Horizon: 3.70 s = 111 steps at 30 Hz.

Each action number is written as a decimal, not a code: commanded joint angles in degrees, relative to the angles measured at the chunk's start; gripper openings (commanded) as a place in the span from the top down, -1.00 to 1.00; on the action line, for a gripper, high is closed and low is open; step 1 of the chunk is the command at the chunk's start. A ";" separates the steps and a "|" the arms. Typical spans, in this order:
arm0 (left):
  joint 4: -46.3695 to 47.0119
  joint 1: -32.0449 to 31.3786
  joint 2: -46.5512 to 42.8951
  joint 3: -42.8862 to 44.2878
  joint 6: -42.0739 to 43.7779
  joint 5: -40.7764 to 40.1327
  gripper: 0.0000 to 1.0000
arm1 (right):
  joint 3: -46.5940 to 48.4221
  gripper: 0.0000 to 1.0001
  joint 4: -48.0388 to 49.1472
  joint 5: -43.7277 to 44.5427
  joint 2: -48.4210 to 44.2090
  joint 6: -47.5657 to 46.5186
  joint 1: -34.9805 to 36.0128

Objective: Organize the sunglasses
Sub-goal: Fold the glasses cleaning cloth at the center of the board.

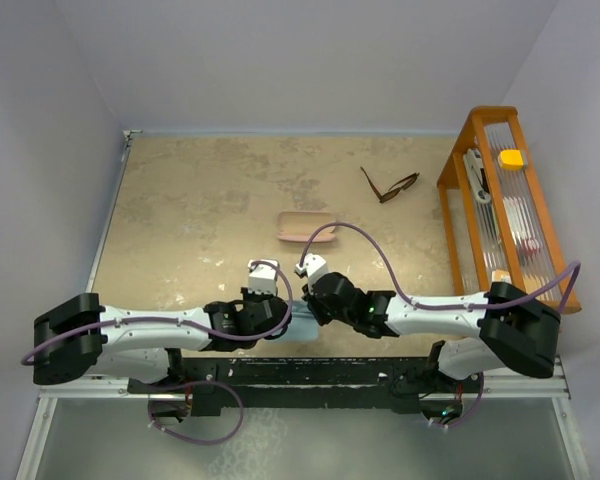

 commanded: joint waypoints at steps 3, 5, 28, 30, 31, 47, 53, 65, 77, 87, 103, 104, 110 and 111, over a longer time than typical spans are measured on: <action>-0.67 -1.28 -1.91 -0.55 -2.08 -2.55 1.00 | -1.19 1.00 2.51 0.19 -2.39 -0.06 1.05; -0.73 -1.44 -2.26 -0.62 -2.22 -2.96 1.00 | -1.05 1.00 2.46 0.22 -2.46 -0.75 1.14; -0.90 -1.96 -2.44 0.16 -2.62 -4.17 1.00 | 2.81 1.00 -0.92 5.00 -3.16 -6.46 1.90; -1.00 -1.97 -2.35 0.22 -2.52 -4.11 1.00 | 2.99 1.00 -1.03 4.85 -3.01 -6.29 1.92; -0.98 -1.97 -2.35 0.17 -2.53 -4.10 1.00 | 3.00 1.00 -0.38 5.51 -3.05 -6.70 1.91; -1.87 -2.38 -4.62 -1.68 -3.79 -3.06 1.00 | 0.40 1.00 1.70 0.53 -4.58 -5.73 2.09; -2.37 -3.48 -4.50 -1.71 -4.40 -2.93 1.00 | -0.62 1.00 1.60 -0.45 -5.29 -4.88 2.50; -3.82 -5.25 -4.84 -1.85 -5.92 -3.46 1.00 | -2.36 1.00 2.48 -1.63 -5.55 -3.95 3.62; -5.04 -7.35 -5.01 -2.15 -7.68 -4.18 1.00 | -3.31 1.00 2.86 -2.15 -5.77 -3.97 4.75; -5.18 -7.88 -5.43 -2.22 -8.20 -5.57 1.00 | -3.10 1.00 2.50 1.95 -5.88 -4.81 5.01; -6.72 -9.08 -6.61 -2.64 -8.70 -4.43 1.00 | -4.54 1.00 2.55 -2.99 -7.38 -4.27 5.03; -6.92 -9.16 -6.61 -2.62 -8.76 -4.26 1.00 | -4.73 1.00 2.69 -3.49 -7.48 -4.10 5.03; -7.79 -9.27 -7.37 -2.99 -8.82 -3.52 1.00 | -5.60 1.00 3.27 -5.08 -7.79 -3.42 5.18; -7.79 -9.32 -7.48 -3.09 -8.83 -3.43 1.00 | -5.75 1.00 3.15 -5.27 -7.71 -3.44 5.21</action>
